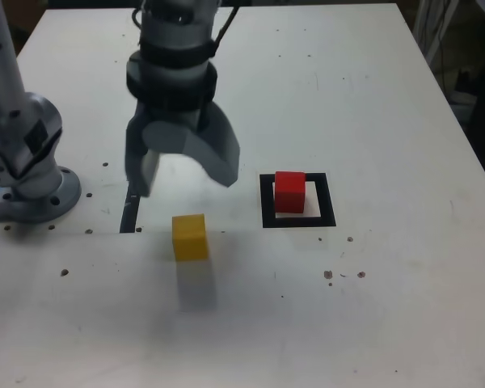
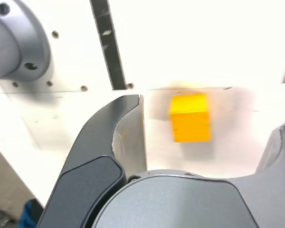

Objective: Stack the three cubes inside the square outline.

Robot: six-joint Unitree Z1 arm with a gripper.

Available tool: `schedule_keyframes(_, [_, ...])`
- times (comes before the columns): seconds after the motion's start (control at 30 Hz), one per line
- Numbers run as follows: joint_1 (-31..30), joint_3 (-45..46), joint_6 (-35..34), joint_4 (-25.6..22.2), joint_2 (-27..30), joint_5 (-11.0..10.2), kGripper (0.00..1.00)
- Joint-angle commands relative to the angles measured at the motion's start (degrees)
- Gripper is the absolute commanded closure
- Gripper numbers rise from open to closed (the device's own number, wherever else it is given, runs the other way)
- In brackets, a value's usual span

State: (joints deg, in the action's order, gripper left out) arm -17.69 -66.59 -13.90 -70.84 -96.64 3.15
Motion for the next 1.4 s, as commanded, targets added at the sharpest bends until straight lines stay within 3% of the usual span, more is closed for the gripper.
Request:
schedule_keyframes(0.0, [-0.8, 1.1, -0.4, 0.8, -0.4, 0.6, 0.02])
schedule_keyframes(0.4, [-2.3, 10.6, -1.5, 13.6, -1.9, 4.0, 0.01])
schedule_keyframes(0.73, [-4.4, 10.6, -3.1, 15.6, -5.3, 5.7, 0.05])
schedule_keyframes(0.87, [-4.8, 9.8, -3.8, 15.6, -6.5, 4.7, 0.12])
schedule_keyframes(1.13, [-4.8, 8.9, -5.9, 15.6, -10.5, 0.5, 0.25])
schedule_keyframes(1.37, [-4.8, 6.8, -6.1, 14.7, -12.5, -0.8, 0.34])
